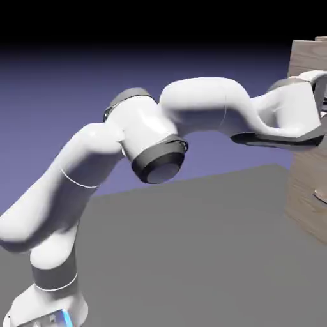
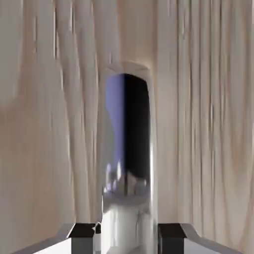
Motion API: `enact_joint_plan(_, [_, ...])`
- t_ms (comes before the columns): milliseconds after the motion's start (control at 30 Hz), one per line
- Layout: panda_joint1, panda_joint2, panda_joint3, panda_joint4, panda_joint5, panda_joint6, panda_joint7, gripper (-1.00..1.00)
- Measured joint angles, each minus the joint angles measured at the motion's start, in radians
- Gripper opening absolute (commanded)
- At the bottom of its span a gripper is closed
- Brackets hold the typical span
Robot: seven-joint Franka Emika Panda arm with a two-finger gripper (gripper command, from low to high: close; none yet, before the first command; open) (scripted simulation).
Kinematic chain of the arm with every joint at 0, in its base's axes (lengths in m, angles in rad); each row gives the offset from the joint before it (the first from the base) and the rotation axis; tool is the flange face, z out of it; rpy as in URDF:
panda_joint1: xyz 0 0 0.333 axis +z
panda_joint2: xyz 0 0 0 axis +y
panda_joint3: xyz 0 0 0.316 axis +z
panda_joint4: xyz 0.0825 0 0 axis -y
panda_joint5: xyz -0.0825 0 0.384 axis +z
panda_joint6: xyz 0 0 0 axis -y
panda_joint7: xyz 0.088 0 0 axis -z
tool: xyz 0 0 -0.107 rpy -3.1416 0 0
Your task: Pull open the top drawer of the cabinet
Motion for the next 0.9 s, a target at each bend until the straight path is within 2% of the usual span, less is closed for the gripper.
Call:
enact_joint_plan(467, [-0.502, 0.175, 0.401, -0.415, -0.141, -0.093, 0.236, -1.00])
enact_joint_plan(900, [-0.973, 0.160, 0.822, -0.680, -0.151, -0.131, 0.265, -1.00])
